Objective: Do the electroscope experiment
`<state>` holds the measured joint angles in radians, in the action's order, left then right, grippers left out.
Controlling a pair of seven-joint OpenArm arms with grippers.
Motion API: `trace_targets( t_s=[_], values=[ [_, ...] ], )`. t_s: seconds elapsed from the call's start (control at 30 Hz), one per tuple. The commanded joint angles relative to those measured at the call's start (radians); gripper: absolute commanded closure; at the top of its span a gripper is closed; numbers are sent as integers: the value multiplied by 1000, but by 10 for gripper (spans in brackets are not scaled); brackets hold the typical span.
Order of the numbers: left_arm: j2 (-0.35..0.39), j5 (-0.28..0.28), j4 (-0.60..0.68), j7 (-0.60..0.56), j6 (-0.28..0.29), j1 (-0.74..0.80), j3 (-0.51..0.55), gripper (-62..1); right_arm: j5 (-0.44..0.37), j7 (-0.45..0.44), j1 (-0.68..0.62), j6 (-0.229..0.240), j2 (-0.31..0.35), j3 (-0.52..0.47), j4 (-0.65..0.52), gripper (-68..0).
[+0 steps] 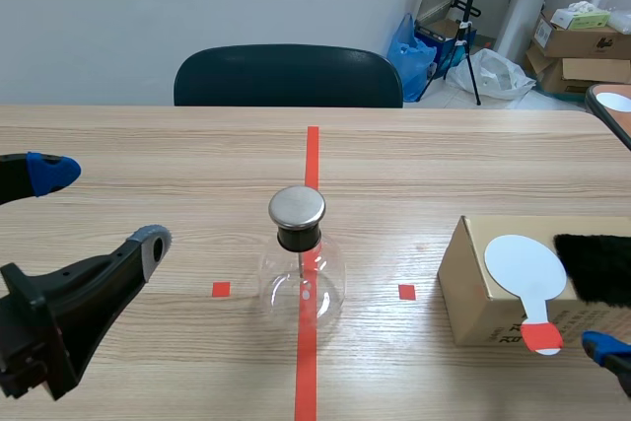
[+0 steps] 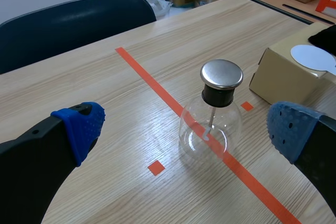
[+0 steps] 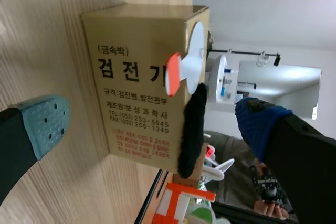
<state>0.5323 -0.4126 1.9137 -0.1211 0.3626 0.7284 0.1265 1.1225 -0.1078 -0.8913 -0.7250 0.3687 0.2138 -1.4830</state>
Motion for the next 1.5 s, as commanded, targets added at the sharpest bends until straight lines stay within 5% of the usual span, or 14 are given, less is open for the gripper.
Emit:
trace_targets(
  t_s=[0.0, 1.47],
  values=[
    [0, -10, 15, -14, -1, 0, -3, -623, 1, 9, 19, -58, 8, -10, -9, -679],
    [0, -10, 15, -18, -1, 0, -3, -623, 53, 40, 218, -58, -9, 41, 84, -679]
  ],
)
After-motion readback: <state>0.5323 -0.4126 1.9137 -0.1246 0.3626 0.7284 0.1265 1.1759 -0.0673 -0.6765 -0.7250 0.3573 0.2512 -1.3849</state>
